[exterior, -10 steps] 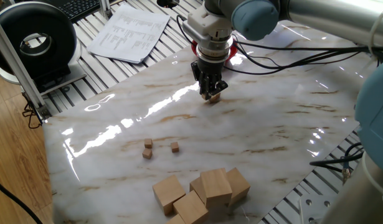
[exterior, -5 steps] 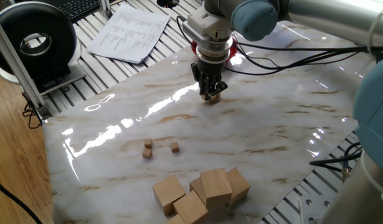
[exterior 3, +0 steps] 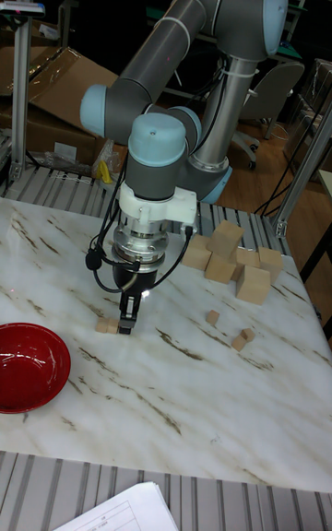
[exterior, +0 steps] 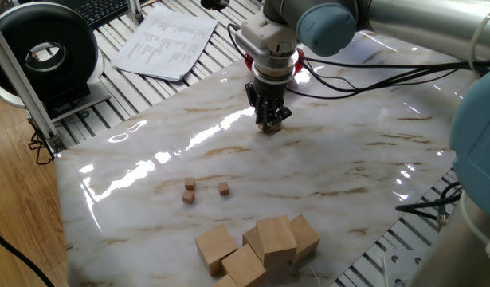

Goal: Stack the blocks into a pyramid shape

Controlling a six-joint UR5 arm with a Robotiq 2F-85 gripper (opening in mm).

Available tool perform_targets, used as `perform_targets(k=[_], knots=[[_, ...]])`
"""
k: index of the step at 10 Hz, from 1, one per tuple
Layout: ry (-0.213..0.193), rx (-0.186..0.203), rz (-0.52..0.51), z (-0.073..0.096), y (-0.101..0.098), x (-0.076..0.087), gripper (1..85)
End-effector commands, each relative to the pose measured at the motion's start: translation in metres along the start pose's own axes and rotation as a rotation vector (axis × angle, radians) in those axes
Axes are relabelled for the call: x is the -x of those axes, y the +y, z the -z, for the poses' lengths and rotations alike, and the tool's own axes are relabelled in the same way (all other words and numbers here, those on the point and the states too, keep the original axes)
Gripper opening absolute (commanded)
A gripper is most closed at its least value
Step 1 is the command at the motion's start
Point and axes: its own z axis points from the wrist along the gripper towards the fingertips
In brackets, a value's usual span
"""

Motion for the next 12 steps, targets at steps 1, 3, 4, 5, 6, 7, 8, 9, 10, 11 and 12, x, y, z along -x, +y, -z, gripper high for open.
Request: perform_targets(k=[1, 3, 4, 5, 6, 7, 8, 9, 10, 11, 12], knots=[[-0.012, -0.003, -0.009, -0.0002, -0.0012, 0.0012, 1.0], [-0.009, -0.003, -0.006, -0.0008, -0.0016, 0.0004, 1.0], [-0.009, -0.003, -0.006, -0.0012, -0.0018, 0.0006, 1.0], [-0.009, -0.003, -0.006, -0.0014, -0.0021, 0.0006, 1.0], [-0.003, -0.004, -0.003, -0.0017, -0.0023, -0.0009, 1.0], [-0.001, -0.004, -0.002, -0.002, -0.0023, -0.0014, 1.0], [-0.007, -0.004, -0.003, -0.0022, -0.0023, 0.0, 1.0], [-0.01, -0.003, -0.005, -0.0023, -0.0023, 0.0008, 1.0], [-0.009, -0.004, -0.005, -0.0028, -0.0025, 0.0004, 1.0], [-0.007, -0.002, -0.005, -0.0033, -0.0022, -0.0003, 1.0], [-0.007, -0.002, -0.005, -0.0036, -0.0023, -0.0005, 1.0]])
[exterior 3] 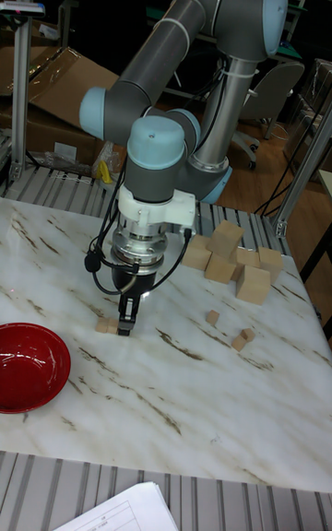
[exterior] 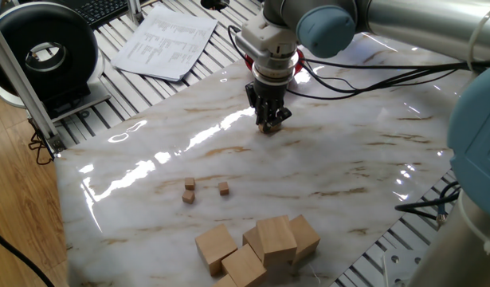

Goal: Stack the blocks into a pyramid shape

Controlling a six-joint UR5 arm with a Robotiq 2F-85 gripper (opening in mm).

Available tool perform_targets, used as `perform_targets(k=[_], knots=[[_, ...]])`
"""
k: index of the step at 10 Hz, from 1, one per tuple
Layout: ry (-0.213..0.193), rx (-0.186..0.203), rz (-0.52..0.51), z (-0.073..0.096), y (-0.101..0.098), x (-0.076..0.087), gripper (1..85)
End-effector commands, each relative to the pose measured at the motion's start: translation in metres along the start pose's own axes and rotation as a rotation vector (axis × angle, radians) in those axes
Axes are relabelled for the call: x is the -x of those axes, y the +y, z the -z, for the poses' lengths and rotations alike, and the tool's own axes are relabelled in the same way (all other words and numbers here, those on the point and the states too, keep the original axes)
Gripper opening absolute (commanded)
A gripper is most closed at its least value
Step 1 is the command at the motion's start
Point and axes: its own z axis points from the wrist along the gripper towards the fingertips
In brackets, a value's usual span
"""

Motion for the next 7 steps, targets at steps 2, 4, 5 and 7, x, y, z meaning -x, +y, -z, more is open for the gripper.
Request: perform_targets(k=[2, 4, 5, 7], knots=[[-0.011, -0.002, -0.008, -0.0001, -0.0013, 0.0012, 1.0], [-0.014, -0.002, -0.008, -0.0005, -0.0012, 0.0015, 1.0], [-0.014, -0.001, -0.009, -0.0006, -0.0007, 0.0013, 1.0], [-0.015, -0.004, -0.013, -0.0008, -0.0015, 0.0012, 1.0]])
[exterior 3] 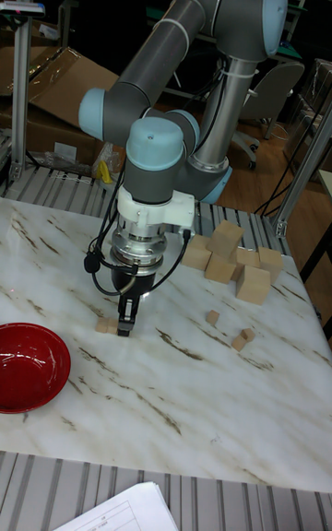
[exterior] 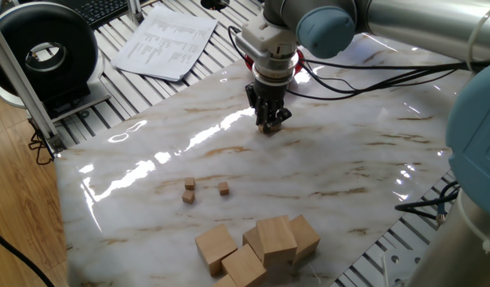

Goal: Stack the blocks into a pyramid shape

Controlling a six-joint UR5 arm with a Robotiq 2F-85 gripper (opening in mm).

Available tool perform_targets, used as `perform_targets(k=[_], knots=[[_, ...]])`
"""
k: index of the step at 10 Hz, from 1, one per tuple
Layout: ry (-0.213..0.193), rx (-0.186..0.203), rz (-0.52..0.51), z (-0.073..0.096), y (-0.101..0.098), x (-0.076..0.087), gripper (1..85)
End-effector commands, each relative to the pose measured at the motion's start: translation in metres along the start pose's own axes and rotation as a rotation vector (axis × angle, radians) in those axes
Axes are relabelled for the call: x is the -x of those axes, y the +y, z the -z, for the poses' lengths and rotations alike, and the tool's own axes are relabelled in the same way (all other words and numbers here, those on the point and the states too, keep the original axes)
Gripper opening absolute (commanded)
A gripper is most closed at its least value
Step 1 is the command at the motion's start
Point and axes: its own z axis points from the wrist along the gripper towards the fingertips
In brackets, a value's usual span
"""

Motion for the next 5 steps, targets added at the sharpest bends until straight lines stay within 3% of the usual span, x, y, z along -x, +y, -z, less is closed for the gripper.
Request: perform_targets(k=[1, 3, 5], knots=[[-0.007, -0.01, -0.01, 0.0008, -0.0029, 0.0002, 1.0], [0.007, -0.024, -0.002, 0.0004, -0.0063, -0.0038, 1.0], [-0.003, -0.011, -0.032, 0.0002, -0.0031, -0.0016, 1.0]])
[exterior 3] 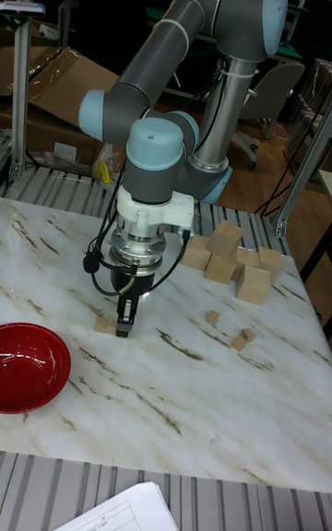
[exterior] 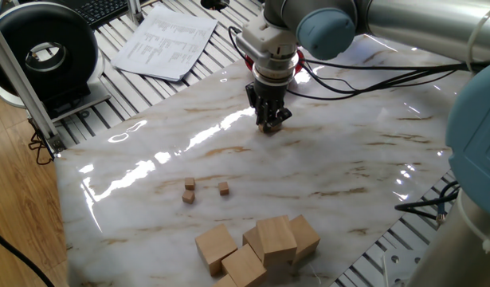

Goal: Stack the blocks into a pyramid shape

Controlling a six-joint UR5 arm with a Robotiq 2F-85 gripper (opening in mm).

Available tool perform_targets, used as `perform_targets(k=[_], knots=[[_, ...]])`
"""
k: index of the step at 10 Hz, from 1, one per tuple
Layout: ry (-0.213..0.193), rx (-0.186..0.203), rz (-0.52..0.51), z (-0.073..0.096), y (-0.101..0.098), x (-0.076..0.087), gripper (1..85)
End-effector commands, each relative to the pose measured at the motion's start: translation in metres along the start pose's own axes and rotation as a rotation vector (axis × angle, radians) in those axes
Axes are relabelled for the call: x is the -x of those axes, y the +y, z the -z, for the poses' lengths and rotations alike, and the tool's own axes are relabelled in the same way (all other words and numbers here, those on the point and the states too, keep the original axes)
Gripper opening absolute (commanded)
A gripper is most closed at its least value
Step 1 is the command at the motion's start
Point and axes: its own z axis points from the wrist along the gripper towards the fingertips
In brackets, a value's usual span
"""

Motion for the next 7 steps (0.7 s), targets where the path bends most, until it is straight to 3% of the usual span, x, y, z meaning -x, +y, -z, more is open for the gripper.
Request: perform_targets(k=[1, 6, 7], knots=[[-0.01, 0.002, -0.055, 0.001, 0.0, 0.001, 1.0], [-0.079, 0.021, -0.148, 0.002, 0.004, 0.019, 1.0], [-0.079, 0.007, -0.147, 0.002, 0.001, 0.019, 1.3]])
